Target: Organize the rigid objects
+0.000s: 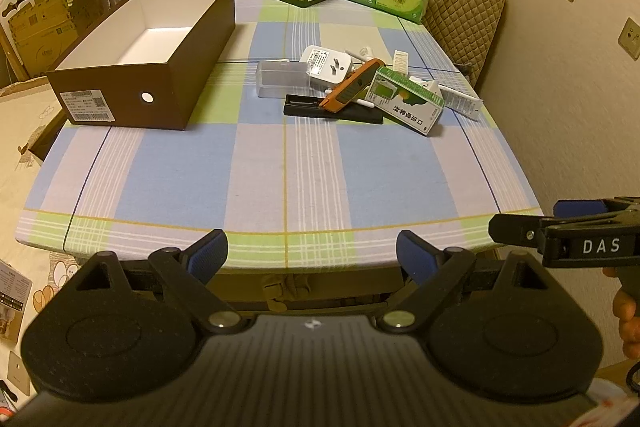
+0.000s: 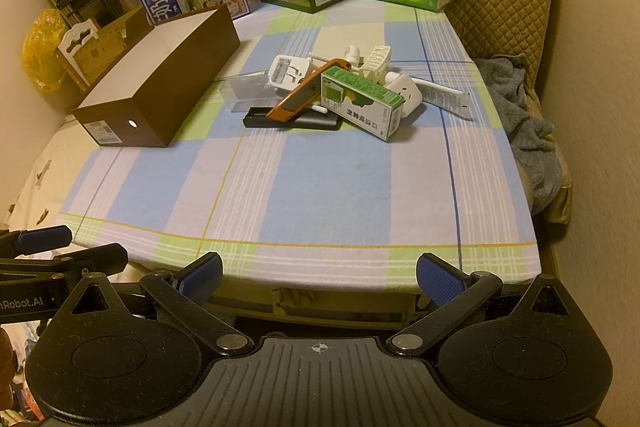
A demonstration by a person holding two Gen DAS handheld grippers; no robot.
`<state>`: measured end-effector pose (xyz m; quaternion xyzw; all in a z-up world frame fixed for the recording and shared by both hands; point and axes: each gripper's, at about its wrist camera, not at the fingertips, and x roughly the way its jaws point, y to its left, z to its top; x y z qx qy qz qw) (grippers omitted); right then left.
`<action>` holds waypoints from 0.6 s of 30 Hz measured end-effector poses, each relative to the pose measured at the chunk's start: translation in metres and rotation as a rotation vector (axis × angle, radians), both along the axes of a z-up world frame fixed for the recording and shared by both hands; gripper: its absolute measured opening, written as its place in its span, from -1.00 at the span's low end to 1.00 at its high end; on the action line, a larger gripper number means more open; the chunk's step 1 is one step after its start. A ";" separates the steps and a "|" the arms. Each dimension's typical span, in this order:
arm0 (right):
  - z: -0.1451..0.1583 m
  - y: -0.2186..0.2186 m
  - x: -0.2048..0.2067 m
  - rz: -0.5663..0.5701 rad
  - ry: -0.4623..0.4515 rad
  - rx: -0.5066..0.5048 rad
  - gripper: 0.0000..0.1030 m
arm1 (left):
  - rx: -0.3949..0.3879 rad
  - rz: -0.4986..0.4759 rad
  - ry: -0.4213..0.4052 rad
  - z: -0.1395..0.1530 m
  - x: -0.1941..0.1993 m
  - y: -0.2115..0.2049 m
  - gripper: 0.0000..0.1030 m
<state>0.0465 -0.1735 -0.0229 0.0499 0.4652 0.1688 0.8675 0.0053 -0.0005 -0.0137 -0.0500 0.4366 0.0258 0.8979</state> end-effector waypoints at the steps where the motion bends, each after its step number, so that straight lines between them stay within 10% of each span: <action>1: 0.000 0.000 0.000 0.000 0.000 0.000 0.96 | 0.000 0.000 0.000 0.000 0.000 0.000 0.74; 18: 0.000 -0.001 0.002 -0.001 0.000 0.000 0.96 | 0.003 -0.004 0.001 0.005 0.002 -0.002 0.74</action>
